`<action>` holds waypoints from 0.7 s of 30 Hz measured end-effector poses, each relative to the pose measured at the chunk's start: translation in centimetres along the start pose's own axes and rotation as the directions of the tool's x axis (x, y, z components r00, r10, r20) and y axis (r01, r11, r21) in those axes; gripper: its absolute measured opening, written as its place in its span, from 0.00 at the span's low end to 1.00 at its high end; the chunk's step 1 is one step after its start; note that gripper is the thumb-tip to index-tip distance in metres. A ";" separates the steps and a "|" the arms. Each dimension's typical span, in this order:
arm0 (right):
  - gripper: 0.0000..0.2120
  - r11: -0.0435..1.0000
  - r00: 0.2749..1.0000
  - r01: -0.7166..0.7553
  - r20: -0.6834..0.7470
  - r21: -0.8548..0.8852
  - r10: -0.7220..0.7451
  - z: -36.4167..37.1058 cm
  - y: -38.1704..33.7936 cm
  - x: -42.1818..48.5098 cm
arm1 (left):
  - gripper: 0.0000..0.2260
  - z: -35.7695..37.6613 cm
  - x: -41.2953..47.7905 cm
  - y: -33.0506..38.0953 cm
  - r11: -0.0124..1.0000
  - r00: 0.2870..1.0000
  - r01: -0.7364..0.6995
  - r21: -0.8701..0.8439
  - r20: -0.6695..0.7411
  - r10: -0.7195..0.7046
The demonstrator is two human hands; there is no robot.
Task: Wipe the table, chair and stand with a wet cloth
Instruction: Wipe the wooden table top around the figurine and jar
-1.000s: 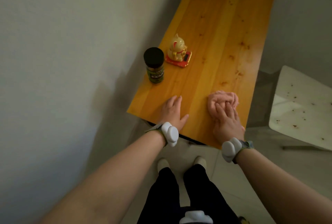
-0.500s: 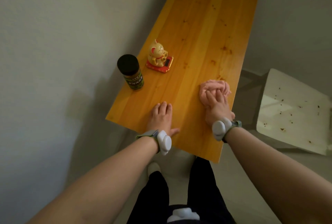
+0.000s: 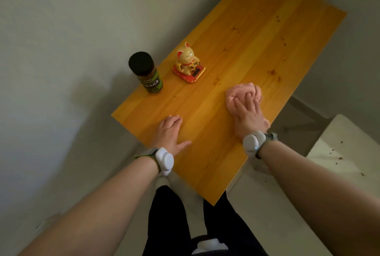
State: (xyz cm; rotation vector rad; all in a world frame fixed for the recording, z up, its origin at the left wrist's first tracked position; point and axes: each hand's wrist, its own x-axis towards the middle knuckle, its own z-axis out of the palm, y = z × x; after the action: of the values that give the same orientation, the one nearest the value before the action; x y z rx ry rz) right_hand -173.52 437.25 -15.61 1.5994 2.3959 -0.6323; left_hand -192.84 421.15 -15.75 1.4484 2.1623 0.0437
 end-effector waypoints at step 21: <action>0.25 0.796 0.772 0.605 0.272 -0.037 -0.574 3.1 -9.4 -0.8 | 0.21 0.1 -1.3 -2.8 0.983 0.958 0.180 -0.044 -0.218 -0.185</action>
State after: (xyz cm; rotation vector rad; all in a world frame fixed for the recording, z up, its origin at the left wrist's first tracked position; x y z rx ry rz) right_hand -182.07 432.14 -15.77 0.6321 2.6617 -0.7107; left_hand -194.80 418.84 -16.14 1.2758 2.4585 0.1713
